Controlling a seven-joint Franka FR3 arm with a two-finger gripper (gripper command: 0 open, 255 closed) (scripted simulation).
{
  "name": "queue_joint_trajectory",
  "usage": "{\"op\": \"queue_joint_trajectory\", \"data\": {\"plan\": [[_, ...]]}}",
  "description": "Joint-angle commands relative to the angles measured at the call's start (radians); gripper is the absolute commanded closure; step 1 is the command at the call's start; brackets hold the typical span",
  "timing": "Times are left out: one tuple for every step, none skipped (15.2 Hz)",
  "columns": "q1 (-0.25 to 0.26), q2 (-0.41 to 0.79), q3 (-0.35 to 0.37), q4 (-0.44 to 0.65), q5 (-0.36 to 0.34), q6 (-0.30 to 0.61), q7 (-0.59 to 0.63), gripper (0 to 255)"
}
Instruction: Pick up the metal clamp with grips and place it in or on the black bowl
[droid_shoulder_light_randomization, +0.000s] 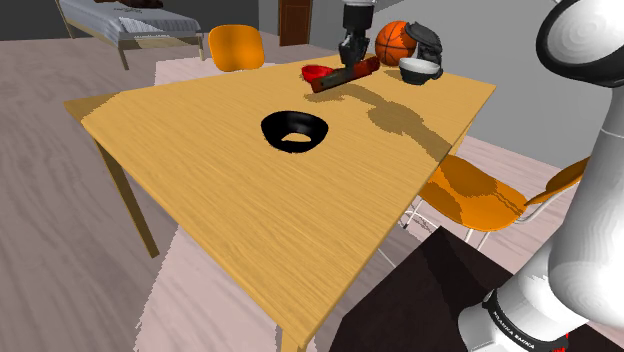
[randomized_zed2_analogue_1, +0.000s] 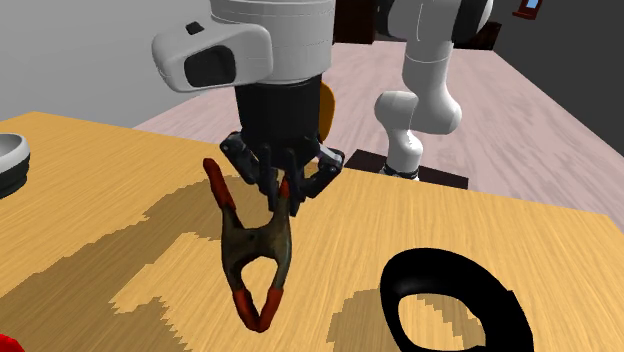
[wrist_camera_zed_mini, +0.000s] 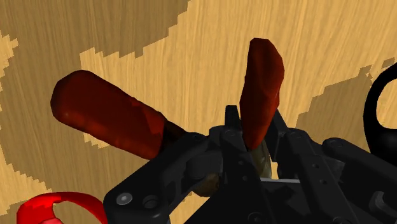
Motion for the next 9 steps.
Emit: {"op": "queue_joint_trajectory", "data": {"plan": [[0.026, -0.028, 0.013, -0.035, -0.003, 0.004, 0.039, 255], [0.04, -0.044, 0.021, -0.056, -0.005, 0.008, 0.061, 255], [0.055, -0.059, 0.028, -0.075, -0.006, 0.011, 0.082, 255], [0.068, -0.072, 0.036, -0.093, -0.007, 0.013, 0.104, 255], [0.082, -0.084, 0.045, -0.108, -0.008, 0.015, 0.126, 255], [0.096, -0.095, 0.053, -0.122, -0.009, 0.016, 0.148, 255], [0.109, -0.105, 0.062, -0.134, -0.01, 0.017, 0.17, 255], [0.123, -0.114, 0.071, -0.145, -0.01, 0.017, 0.192, 255], [0.136, -0.122, 0.08, -0.154, -0.01, 0.017, 0.215, 255]]}}
